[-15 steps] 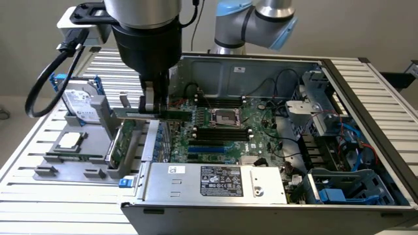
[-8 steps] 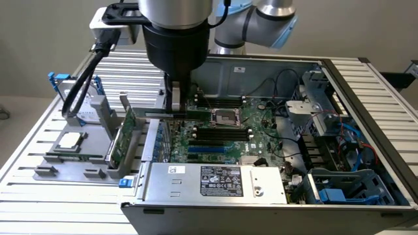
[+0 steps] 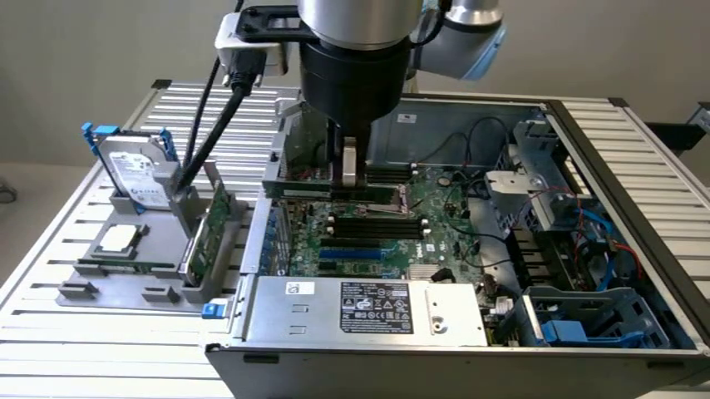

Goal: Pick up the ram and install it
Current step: 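Pick up the ram and move it above insertion slot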

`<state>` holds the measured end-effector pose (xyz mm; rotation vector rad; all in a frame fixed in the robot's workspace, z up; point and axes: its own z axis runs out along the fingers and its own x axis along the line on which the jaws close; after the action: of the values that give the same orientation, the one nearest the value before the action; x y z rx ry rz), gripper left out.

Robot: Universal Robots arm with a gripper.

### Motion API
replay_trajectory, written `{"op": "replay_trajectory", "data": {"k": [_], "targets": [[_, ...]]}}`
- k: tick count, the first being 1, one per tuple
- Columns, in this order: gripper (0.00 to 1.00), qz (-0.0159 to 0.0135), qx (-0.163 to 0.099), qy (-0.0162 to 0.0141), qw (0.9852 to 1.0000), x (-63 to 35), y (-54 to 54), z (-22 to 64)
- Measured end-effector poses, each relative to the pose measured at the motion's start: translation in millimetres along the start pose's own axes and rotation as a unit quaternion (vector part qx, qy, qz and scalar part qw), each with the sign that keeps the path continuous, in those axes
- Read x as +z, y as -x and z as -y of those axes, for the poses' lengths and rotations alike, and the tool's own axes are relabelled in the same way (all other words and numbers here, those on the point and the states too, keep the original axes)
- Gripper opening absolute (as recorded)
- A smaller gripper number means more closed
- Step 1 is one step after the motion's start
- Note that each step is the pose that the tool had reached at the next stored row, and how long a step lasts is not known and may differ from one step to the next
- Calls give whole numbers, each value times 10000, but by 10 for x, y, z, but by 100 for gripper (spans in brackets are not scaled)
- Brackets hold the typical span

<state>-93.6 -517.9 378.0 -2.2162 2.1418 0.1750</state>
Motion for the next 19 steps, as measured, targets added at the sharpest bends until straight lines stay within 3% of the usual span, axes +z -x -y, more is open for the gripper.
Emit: {"op": "replay_trajectory", "data": {"k": [5, 10, 19], "targets": [[14, 2, 0, 1, 10000, 35, 54, 229], [14, 1, 0, 2, 10000, 131, 185, 428], [14, 2, 0, 1, 10000, 302, 471, 650]]}}
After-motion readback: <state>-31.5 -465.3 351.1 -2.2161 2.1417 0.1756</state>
